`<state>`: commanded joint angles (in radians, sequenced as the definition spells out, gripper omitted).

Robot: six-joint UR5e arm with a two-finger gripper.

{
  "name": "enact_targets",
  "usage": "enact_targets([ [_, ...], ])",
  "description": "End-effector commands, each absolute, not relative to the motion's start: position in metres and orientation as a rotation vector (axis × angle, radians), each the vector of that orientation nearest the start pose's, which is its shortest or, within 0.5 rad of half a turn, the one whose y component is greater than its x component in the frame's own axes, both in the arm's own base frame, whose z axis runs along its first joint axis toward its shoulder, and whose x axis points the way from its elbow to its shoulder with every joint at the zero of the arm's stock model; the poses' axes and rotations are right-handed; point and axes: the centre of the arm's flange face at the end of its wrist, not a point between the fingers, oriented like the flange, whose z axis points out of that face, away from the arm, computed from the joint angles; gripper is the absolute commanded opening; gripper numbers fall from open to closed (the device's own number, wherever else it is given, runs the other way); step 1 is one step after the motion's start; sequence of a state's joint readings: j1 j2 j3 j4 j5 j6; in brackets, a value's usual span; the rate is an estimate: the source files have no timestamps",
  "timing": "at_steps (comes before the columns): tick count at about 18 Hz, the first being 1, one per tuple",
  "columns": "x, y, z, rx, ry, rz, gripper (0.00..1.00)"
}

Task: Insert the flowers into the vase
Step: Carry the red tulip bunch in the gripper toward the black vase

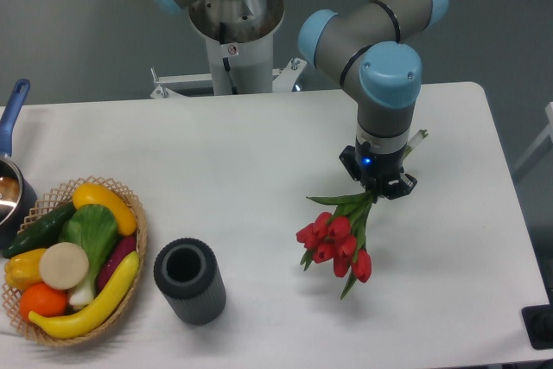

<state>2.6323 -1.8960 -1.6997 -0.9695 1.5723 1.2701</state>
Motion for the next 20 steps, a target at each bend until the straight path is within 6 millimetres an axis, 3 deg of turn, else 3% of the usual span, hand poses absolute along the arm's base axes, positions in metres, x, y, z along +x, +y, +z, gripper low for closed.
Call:
enact_targets([
  [8, -0.455, 0.433, 0.336, -2.950, 0.347, 0.230, 0.10],
  [12, -0.456, 0.461, 0.375, -2.835, 0.334, 0.265, 0.08],
  [20, -0.447, 0.498, 0.416, -2.499, 0.164, 0.124, 0.07],
])
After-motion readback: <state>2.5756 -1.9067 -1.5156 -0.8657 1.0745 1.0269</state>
